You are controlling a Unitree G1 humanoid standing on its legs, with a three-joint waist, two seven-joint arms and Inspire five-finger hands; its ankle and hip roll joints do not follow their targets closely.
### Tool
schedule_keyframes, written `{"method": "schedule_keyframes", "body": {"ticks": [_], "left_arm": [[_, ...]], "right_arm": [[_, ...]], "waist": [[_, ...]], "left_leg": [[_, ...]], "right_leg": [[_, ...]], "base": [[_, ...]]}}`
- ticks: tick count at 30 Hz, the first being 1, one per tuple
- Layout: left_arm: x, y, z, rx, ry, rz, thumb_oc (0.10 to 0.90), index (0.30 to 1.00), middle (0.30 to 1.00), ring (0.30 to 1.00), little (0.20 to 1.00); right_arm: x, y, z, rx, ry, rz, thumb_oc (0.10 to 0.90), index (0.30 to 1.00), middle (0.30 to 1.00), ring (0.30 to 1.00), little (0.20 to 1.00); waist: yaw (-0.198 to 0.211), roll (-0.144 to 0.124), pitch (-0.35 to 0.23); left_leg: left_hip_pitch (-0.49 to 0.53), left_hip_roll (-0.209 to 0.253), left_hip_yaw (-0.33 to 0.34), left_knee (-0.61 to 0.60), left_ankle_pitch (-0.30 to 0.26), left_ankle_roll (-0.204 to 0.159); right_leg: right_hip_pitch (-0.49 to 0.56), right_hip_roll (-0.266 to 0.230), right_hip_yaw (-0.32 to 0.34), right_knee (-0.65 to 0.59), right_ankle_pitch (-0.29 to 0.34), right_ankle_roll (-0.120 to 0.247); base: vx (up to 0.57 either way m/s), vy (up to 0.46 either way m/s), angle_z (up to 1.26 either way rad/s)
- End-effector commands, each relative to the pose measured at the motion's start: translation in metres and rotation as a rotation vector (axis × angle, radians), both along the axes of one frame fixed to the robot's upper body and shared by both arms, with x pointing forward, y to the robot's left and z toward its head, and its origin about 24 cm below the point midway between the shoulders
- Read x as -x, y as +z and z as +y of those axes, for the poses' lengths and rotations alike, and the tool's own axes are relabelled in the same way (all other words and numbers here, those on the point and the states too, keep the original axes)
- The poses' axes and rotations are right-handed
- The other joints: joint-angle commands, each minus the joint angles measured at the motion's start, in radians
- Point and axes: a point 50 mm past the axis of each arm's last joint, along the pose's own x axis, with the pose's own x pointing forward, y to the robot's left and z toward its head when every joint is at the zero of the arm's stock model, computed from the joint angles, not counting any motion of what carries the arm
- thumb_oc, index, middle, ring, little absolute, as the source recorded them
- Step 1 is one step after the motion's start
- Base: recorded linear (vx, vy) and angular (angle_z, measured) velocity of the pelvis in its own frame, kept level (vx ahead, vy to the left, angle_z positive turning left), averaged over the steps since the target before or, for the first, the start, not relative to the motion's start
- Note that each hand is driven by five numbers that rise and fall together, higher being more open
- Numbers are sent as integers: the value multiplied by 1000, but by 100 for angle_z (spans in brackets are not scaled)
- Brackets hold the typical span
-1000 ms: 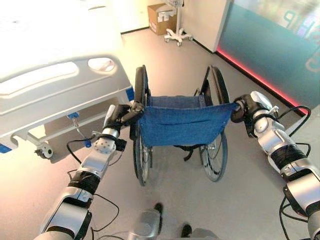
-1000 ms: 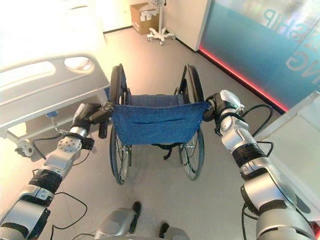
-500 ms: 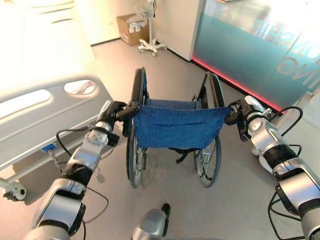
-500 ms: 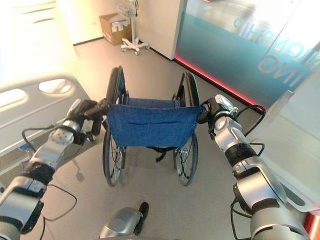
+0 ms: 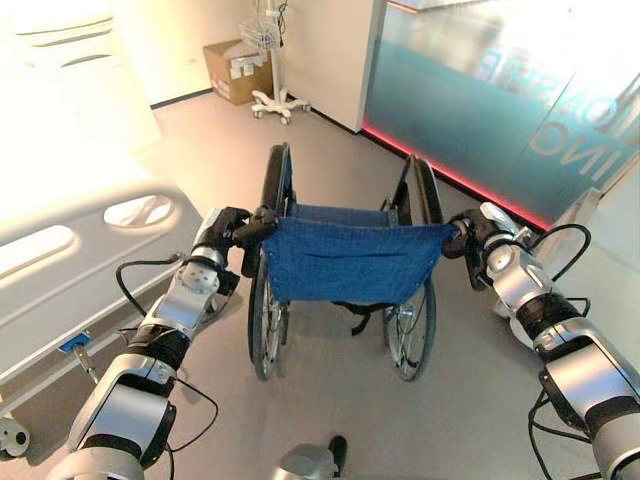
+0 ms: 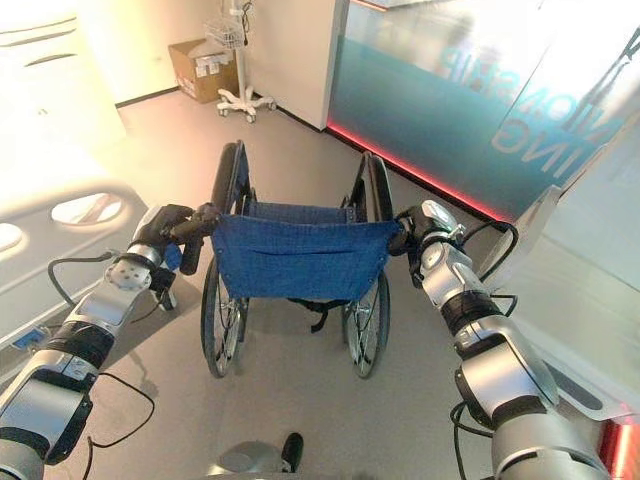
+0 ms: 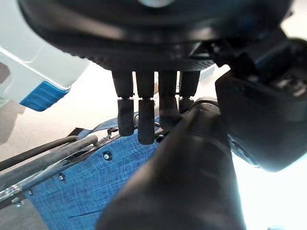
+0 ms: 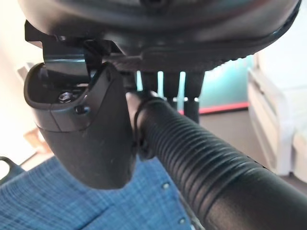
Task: Push the wheelchair next to the bed
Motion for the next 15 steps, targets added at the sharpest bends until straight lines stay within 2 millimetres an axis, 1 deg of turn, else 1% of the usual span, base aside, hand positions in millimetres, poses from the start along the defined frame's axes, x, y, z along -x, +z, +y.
{"method": "schedule_keyframes", "body": {"ticks": [1,2,6,7,8,10,11,12,13,14,15], "left_arm": [[0,-2,-20,-90,-96,-29,400,300,300,300,300],[-1,1,-21,-87,-93,-44,400,300,300,300,300],[-3,10,-18,-91,-93,-68,400,300,300,300,300],[-4,15,-18,-89,-94,-80,400,300,300,300,300],[-7,25,-17,-88,-90,-116,400,300,300,300,300],[-10,34,-17,-84,-93,-145,400,300,300,300,300],[-13,39,-20,-61,-102,-160,400,300,300,300,300],[-12,36,-21,-39,-100,-152,400,300,300,300,300],[-12,34,-21,-30,-98,-143,400,300,300,300,300],[-10,27,-23,-22,-92,-119,400,300,300,300,300],[-5,15,-27,-10,-86,-85,400,300,300,300,300]], "right_arm": [[-7,30,6,121,120,-11,400,300,300,300,300],[-7,33,10,113,123,-3,400,300,300,300,300],[-8,36,15,104,124,1,400,300,300,300,300],[-8,39,16,104,123,-3,400,300,300,300,300],[-11,50,19,115,132,-31,400,300,300,300,300],[-15,64,18,132,137,-68,400,300,300,300,300],[-17,75,12,146,124,-94,400,300,300,300,300],[-16,77,10,155,128,-93,400,300,300,300,300],[-16,77,9,159,131,-91,400,300,300,300,300],[-14,77,10,175,149,-81,400,300,300,300,300],[-11,76,8,198,174,-65,400,300,300,300,300]], "waist": [[-10,-21,86],[-18,-28,90],[-26,-40,113],[-30,-48,121],[-36,-57,143],[-43,-60,151],[-57,-59,148],[-62,-50,143],[-64,-47,141],[-72,-48,138],[-81,-49,130]], "left_leg": [[20,-12,-88,71,-160,-88],[30,-13,-99,88,-180,-93],[45,3,-112,136,-230,-102],[46,6,-113,151,-244,-104],[39,21,-115,190,-277,-116],[31,42,-119,215,-296,-124],[27,72,-127,230,-310,-134],[41,107,-116,234,-309,-146],[56,127,-107,233,-306,-153],[100,176,-79,227,-293,-176],[137,226,-53,217,-234,-204]], "right_leg": [[1,-10,66,-193,333,-10],[-11,-31,72,-226,364,-1],[-38,-63,64,-282,394,12],[-49,-72,67,-288,401,15],[-72,-79,64,-249,400,11],[-94,-74,66,-213,377,9],[-113,-60,72,-170,341,10],[-126,-54,48,-98,300,5],[-131,-53,32,-61,280,2],[-130,-58,-6,-19,256,-7],[-105,-53,-45,-17,241,-26]], "base": [[385,-263,40],[401,-282,28],[335,-301,20],[375,-484,21],[327,-484,33],[244,-434,34],[283,-444,34],[336,-429,40],[421,-292,62],[636,-411,55],[575,-375,45]]}}
